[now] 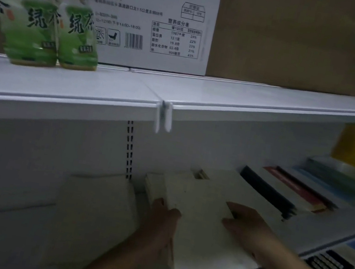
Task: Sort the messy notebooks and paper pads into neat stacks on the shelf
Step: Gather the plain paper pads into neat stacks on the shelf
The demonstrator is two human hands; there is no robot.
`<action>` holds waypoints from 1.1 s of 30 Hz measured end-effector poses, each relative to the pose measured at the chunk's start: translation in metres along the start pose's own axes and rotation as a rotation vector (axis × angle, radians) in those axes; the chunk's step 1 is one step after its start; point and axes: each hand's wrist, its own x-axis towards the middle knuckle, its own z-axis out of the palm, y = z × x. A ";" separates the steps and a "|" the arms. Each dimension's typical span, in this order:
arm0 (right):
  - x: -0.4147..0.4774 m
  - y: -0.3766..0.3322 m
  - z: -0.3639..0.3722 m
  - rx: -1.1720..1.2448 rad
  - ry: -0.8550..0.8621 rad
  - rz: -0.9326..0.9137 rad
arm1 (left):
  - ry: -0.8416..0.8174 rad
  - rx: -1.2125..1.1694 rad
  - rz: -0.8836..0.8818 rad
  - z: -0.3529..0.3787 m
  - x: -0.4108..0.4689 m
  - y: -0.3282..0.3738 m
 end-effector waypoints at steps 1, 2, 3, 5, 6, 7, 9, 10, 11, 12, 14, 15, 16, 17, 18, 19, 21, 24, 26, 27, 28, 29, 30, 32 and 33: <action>0.011 -0.003 -0.005 -0.050 -0.009 -0.013 | 0.043 0.021 0.022 0.003 0.005 0.003; 0.023 -0.006 -0.008 -0.119 -0.031 -0.025 | 0.100 0.046 0.050 0.005 0.011 0.006; 0.036 -0.009 -0.010 -0.181 -0.044 -0.038 | 0.175 0.095 0.064 0.006 0.019 0.009; 0.063 -0.006 -0.007 -0.302 -0.028 -0.082 | 0.286 0.221 0.085 0.004 0.037 0.011; 0.075 -0.006 -0.003 -0.340 -0.042 -0.105 | 0.328 0.275 0.085 0.003 0.045 0.011; 0.087 -0.005 0.003 -0.378 -0.057 -0.112 | 0.351 0.303 0.063 0.003 0.052 0.009; 0.104 0.005 0.018 -0.466 -0.065 -0.113 | 0.367 0.283 0.032 0.003 0.063 -0.001; 0.110 0.011 0.024 -0.526 -0.056 -0.126 | 0.369 0.244 0.040 0.004 0.067 -0.008; 0.114 0.017 0.030 -0.579 -0.026 -0.143 | 0.383 0.210 0.055 0.004 0.073 -0.018; 0.116 0.022 0.033 -0.622 0.010 -0.163 | 0.391 0.199 0.067 0.006 0.073 -0.021; 0.117 0.029 0.035 -0.700 0.068 -0.203 | 0.408 0.182 0.081 0.008 0.077 -0.028; 0.117 0.035 0.035 -0.726 0.076 -0.218 | 0.407 0.169 0.077 0.010 0.077 -0.029; 0.115 0.038 0.036 -0.735 0.085 -0.227 | 0.416 0.163 0.078 0.011 0.076 -0.030; 0.115 0.041 0.036 -0.742 0.095 -0.258 | 0.423 0.160 0.076 0.012 0.073 -0.027; 0.114 0.042 0.036 -0.744 0.127 -0.327 | 0.424 0.157 0.070 0.011 0.073 -0.026; 0.116 0.043 0.036 -0.747 0.162 -0.411 | 0.397 0.129 0.065 0.010 0.072 -0.024; 0.123 0.047 0.037 -0.857 0.180 -0.574 | 0.354 0.102 0.089 0.006 0.080 -0.029; 0.113 0.036 0.039 -1.101 0.148 -0.583 | 0.338 0.207 0.080 0.003 0.088 -0.037; 0.097 0.023 0.039 -1.143 0.085 -0.685 | 0.334 0.226 0.084 0.004 0.078 -0.030; 0.089 0.013 0.039 -1.182 0.036 -0.674 | 0.338 0.224 0.100 0.005 0.069 -0.022; 0.083 0.005 0.037 -1.255 0.014 -0.654 | 0.325 0.228 0.105 0.004 0.058 -0.015; 0.085 0.005 0.035 -1.338 0.015 -0.643 | 0.295 0.222 0.120 0.000 0.045 -0.006; 0.093 0.010 0.037 -1.341 0.009 -0.607 | 0.267 0.225 0.133 -0.008 0.029 0.001; 0.154 0.050 0.044 -1.442 -0.017 -0.352 | 0.206 0.292 0.175 -0.032 -0.006 0.013; 0.195 0.076 0.048 -1.431 -0.048 -0.348 | 0.201 0.348 0.213 -0.049 -0.019 0.017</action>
